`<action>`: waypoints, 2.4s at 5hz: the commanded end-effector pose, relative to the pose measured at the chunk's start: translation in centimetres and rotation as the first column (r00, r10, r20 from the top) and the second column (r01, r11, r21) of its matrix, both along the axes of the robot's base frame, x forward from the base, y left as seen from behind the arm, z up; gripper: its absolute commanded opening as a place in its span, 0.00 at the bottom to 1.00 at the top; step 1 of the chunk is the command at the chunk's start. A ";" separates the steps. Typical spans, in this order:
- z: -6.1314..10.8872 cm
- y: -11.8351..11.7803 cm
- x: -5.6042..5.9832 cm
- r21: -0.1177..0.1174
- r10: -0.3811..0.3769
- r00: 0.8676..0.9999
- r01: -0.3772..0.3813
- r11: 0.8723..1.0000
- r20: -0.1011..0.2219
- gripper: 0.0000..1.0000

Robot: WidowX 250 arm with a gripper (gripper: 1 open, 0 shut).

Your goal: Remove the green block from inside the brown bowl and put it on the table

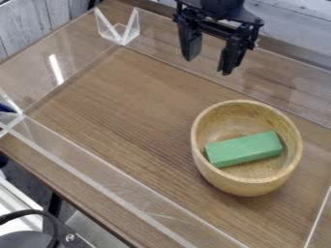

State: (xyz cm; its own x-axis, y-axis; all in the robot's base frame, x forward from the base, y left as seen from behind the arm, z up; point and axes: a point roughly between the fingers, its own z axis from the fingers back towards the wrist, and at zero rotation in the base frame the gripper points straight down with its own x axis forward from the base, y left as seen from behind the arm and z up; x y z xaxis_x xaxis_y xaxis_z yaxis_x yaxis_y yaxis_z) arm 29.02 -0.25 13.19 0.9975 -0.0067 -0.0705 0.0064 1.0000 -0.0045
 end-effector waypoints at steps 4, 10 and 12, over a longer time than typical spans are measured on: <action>-3.9 -6.1 -2.8 -0.028 -0.327 0.945 0.327 0.945 -0.025 1.00; -9.5 -8.6 -2.2 -0.036 -0.486 0.873 0.485 0.874 -0.033 1.00; -9.0 -8.5 -2.0 -0.023 -0.490 0.872 0.489 0.872 -0.005 1.00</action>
